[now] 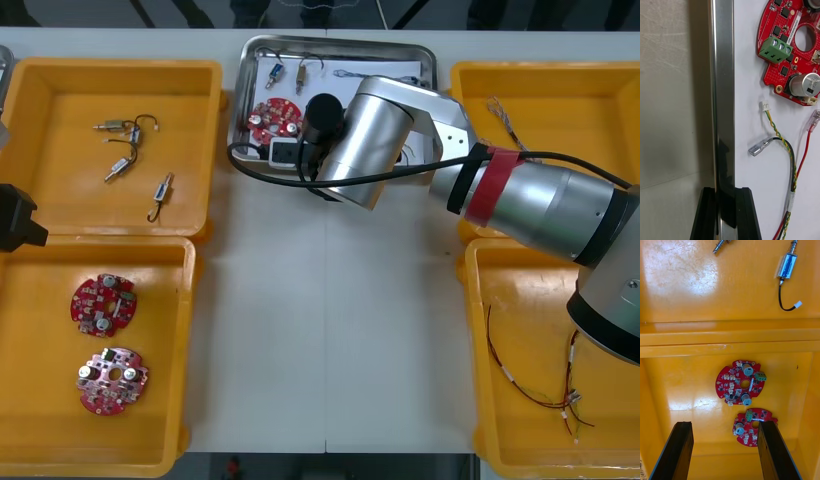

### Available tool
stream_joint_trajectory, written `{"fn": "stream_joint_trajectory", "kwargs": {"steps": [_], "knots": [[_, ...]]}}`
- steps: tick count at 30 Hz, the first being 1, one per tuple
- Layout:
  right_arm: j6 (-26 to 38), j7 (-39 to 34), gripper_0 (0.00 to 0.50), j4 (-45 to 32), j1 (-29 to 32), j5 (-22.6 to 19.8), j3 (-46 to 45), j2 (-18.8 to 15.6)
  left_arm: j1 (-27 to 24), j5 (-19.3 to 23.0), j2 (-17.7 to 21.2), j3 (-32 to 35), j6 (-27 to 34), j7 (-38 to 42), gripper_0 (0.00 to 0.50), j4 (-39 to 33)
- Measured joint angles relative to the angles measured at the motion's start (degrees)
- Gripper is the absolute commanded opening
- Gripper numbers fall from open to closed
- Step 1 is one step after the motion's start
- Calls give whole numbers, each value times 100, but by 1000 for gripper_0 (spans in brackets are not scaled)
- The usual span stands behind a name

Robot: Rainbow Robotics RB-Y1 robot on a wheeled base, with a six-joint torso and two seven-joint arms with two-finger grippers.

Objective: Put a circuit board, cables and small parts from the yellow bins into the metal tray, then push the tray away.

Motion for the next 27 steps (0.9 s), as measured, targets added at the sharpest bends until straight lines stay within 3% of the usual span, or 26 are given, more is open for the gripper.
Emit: {"fn": "stream_joint_trajectory", "kwargs": {"steps": [9,10,11,12,13,14,27], "knots": [[-127,5,15,143,-44,21,-9,45,0,0,0,0,0,0,500,0],[-129,6,199,144,-44,23,-9,45,0,0,0,0,0,0,500,0],[-129,7,239,144,-44,24,-9,45,0,0,0,0,0,0,500,0],[-130,9,239,144,-44,24,-9,45,0,0,0,0,0,0,500,0],[-134,11,426,144,-45,26,-9,46,0,0,0,0,0,0,500,0],[-135,12,500,144,-47,27,-10,47,0,1,0,0,0,0,500,0],[96,317,500,102,-64,-158,-173,61,0,1,0,0,0,0,500,0]]}}
